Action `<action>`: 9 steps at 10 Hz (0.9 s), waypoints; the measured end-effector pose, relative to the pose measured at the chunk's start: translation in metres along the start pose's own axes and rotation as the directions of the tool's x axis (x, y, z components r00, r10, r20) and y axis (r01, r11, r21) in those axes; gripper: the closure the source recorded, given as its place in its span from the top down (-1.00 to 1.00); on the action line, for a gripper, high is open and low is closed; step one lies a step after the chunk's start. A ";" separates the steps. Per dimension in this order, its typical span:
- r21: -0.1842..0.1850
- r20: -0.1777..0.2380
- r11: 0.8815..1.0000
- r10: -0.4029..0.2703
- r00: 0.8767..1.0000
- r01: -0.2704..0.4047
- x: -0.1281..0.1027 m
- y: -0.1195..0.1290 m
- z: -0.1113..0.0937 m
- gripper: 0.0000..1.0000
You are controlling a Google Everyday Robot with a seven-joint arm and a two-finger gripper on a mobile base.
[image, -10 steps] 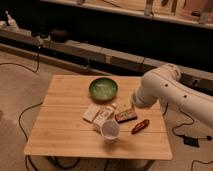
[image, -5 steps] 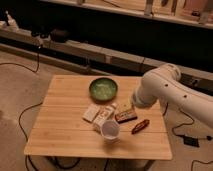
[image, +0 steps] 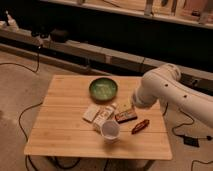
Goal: Place the eraser in the ceramic cup
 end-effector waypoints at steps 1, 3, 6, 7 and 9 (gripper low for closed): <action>0.000 0.000 1.000 0.000 1.000 0.000 0.000 0.000 0.000 0.60; 0.000 0.000 1.000 0.000 1.000 0.000 0.000 0.000 0.000 0.60; 0.000 0.000 1.000 0.000 1.000 0.000 0.000 0.000 0.000 0.60; 0.000 0.000 1.000 0.000 1.000 0.000 0.000 0.000 0.000 0.60; -0.010 -0.002 1.000 0.017 1.000 -0.017 0.001 0.004 -0.002 0.60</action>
